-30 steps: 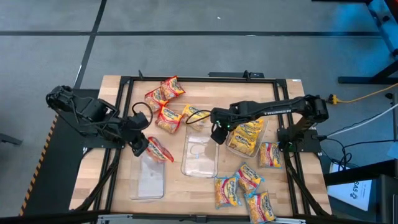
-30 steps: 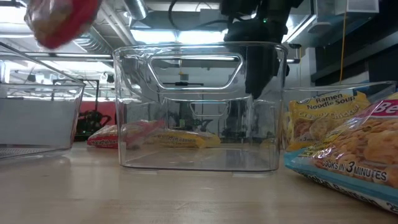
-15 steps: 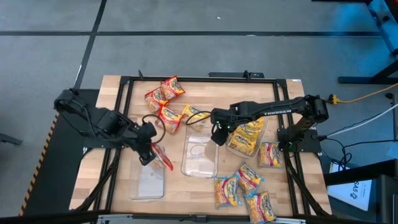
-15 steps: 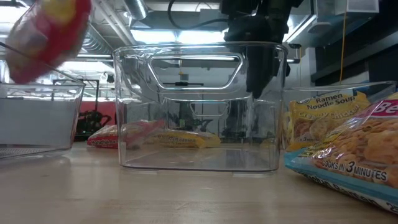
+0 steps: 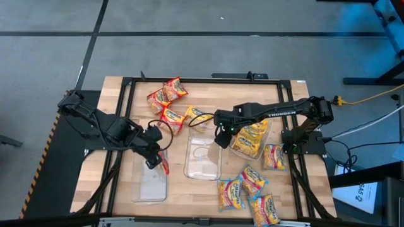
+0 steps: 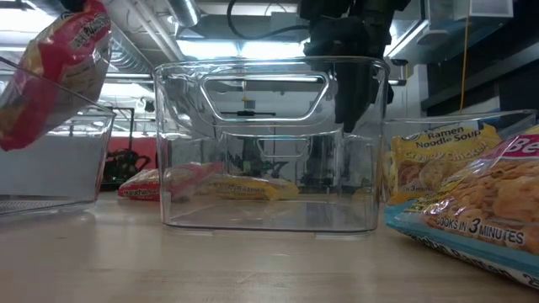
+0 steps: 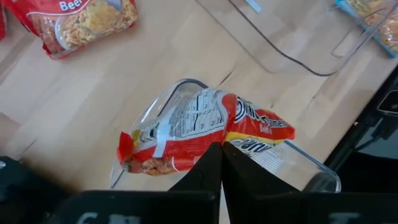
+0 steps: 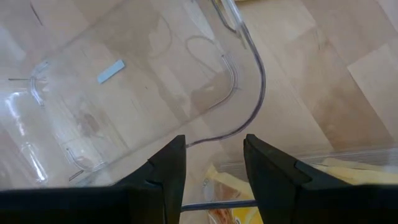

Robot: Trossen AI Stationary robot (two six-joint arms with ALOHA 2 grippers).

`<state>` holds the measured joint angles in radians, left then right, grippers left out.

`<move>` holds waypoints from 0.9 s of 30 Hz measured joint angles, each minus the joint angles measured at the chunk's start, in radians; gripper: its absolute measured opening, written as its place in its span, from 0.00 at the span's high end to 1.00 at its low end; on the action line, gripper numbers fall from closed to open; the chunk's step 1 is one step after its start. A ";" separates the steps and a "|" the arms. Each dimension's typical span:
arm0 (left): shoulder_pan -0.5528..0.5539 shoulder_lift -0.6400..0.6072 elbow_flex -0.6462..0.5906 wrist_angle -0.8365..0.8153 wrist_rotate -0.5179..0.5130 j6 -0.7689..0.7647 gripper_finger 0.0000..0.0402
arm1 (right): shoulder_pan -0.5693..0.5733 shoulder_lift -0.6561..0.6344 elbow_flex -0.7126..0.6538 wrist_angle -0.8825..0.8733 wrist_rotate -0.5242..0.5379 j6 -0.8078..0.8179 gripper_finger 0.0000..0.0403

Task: Sort Maruchan noodles
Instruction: Put the red noodle pack into the left transparent bin

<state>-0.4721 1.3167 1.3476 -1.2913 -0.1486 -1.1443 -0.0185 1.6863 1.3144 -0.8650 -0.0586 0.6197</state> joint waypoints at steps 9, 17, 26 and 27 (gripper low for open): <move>0.000 0.000 0.000 -0.063 0.056 -0.058 0.92 | 0.000 0.000 0.000 0.000 -0.003 -0.017 0.61; 0.000 0.000 0.000 -0.128 -0.009 -0.058 0.89 | 0.000 -0.001 0.000 0.000 -0.004 -0.023 0.61; 0.019 0.000 0.000 -0.194 -0.364 -0.042 0.89 | -0.001 -0.001 0.001 0.003 -0.058 -0.017 0.61; 0.026 0.000 0.000 -0.194 -0.389 -0.029 0.89 | -0.001 -0.001 0.004 0.003 -0.085 -0.014 0.61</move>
<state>-0.4462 1.3163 1.3476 -1.4852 -0.5375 -1.1734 -0.0193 1.6855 1.3184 -0.8622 -0.1437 0.6052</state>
